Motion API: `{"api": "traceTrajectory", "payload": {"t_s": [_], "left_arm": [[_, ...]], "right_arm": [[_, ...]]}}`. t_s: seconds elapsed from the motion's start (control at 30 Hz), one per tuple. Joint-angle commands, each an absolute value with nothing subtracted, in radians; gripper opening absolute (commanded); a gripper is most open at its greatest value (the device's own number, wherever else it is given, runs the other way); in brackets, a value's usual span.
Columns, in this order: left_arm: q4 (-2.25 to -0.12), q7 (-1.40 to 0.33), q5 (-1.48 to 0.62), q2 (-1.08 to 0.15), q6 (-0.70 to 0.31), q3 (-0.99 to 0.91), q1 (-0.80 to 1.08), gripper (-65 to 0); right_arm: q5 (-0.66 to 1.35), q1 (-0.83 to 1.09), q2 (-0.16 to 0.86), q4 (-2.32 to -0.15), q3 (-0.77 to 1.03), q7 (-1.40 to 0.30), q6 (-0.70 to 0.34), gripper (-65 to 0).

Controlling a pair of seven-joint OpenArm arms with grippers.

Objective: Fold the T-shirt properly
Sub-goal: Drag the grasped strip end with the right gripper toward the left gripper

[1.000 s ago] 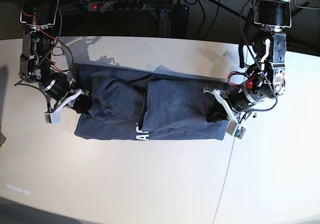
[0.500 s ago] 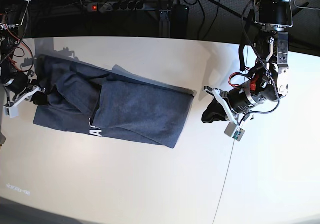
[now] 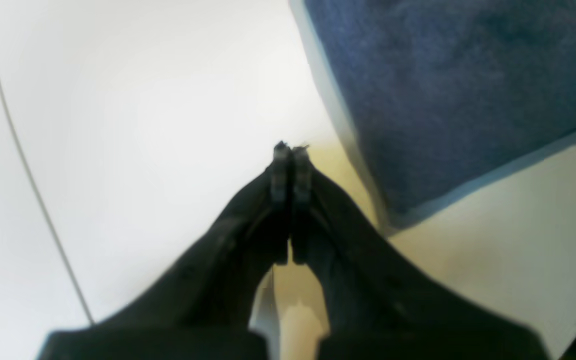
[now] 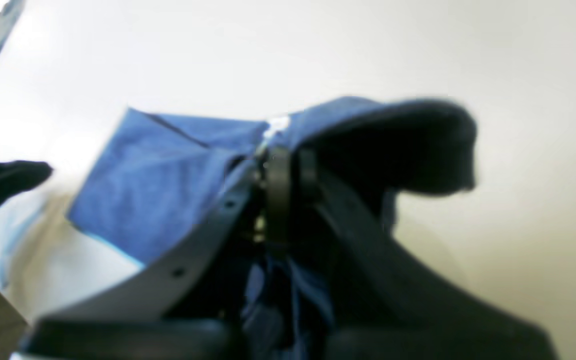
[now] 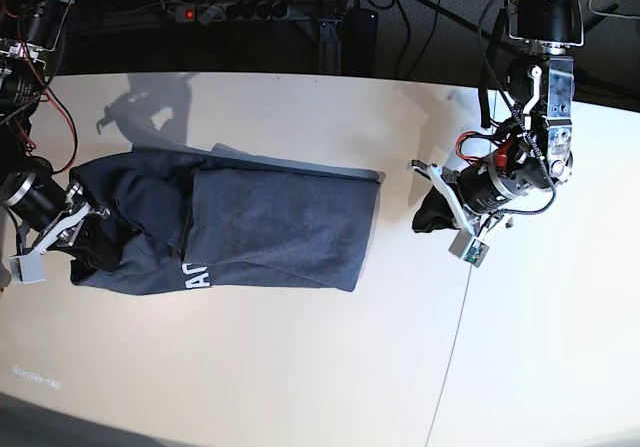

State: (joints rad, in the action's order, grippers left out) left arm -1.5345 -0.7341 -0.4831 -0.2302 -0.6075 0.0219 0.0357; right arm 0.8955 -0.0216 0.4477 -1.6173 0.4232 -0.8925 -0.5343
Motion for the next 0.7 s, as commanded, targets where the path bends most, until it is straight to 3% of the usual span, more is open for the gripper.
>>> {"api": "traceTrajectory", "payload": {"t_s": [0.0, 0.2, 0.67], "left_arm": [[-1.531, -0.704, -0.496, -0.235, -0.637, 0.019, 0.020, -65.0], [-1.407, -0.678, -0.495, -0.233, -0.637, 0.019, 0.019, -65.0], [-1.275, -0.617, -0.426, -0.121, -0.639, 0.020, -0.003, -65.0]], "right_arm": [[0.912, -0.035, 0.448, -1.650, 0.430, -0.873, -0.591, -65.0], [0.842, -0.036, 0.368, -1.716, 0.381, -0.851, -0.591, -65.0], [0.625, -0.194, 0.325, -1.743, 0.025, -0.805, -0.588, -65.0]]}}
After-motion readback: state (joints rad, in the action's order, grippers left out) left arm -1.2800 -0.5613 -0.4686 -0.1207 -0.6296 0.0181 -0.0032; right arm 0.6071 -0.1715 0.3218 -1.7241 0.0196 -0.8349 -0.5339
